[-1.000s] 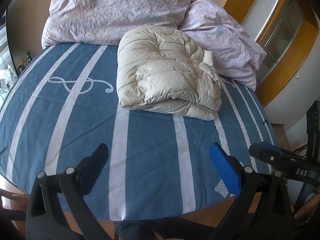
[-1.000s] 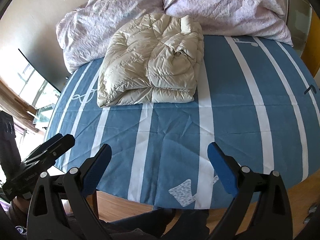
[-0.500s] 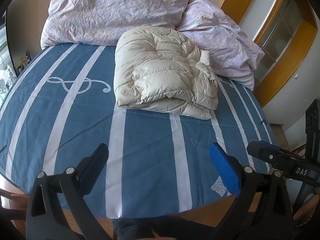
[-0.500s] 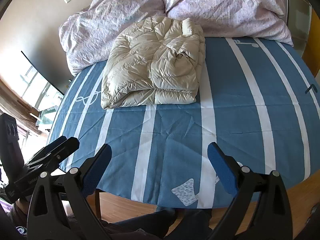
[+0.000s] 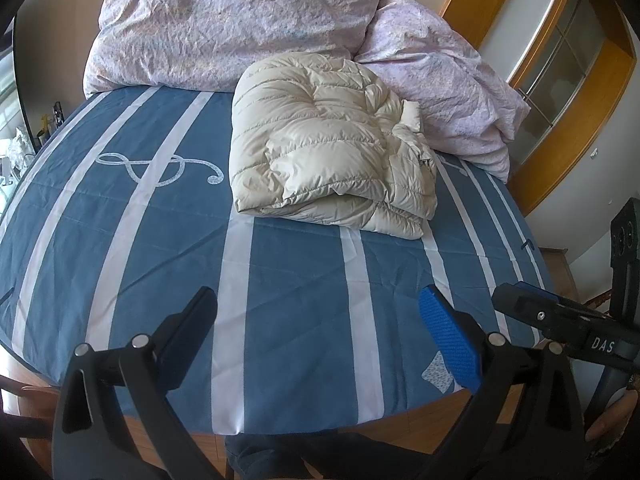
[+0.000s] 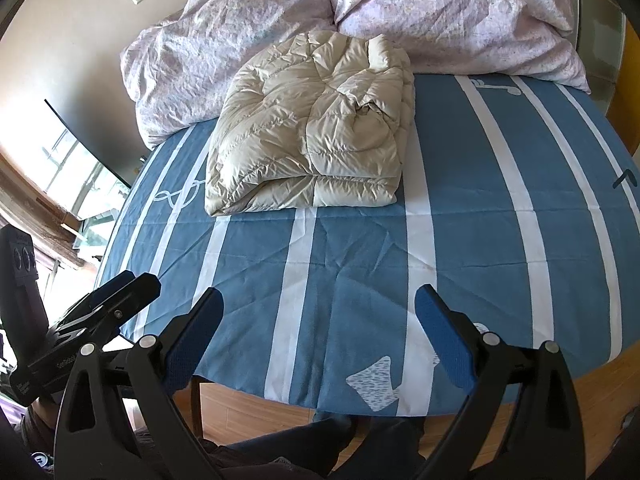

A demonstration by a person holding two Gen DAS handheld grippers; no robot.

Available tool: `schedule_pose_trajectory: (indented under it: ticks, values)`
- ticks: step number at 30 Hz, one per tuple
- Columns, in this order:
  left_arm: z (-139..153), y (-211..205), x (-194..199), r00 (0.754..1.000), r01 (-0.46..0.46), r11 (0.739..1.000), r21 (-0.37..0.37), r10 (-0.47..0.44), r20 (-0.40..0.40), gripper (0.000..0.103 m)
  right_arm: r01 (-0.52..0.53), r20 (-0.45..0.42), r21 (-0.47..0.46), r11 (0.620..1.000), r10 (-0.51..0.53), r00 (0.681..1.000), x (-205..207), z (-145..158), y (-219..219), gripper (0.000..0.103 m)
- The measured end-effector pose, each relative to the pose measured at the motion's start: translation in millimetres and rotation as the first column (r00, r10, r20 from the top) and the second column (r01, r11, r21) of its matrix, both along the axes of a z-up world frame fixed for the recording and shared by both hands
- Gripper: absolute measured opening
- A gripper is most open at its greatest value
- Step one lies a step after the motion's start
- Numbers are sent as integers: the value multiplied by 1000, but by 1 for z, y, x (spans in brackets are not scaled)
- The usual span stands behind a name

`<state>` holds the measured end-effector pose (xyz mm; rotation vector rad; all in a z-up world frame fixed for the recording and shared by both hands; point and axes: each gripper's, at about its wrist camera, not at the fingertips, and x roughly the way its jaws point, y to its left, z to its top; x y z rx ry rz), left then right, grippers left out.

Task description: Fold large clothes

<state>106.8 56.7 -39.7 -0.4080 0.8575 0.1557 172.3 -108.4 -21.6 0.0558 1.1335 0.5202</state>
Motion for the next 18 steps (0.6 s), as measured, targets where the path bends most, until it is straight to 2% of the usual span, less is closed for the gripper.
schedule_pose_trajectory:
  ticks: [18]
  values:
    - [1,3,-1,1000,-8,1000,3,8,0,101,-2,0,1,1000,2,1000,1,1,1,98]
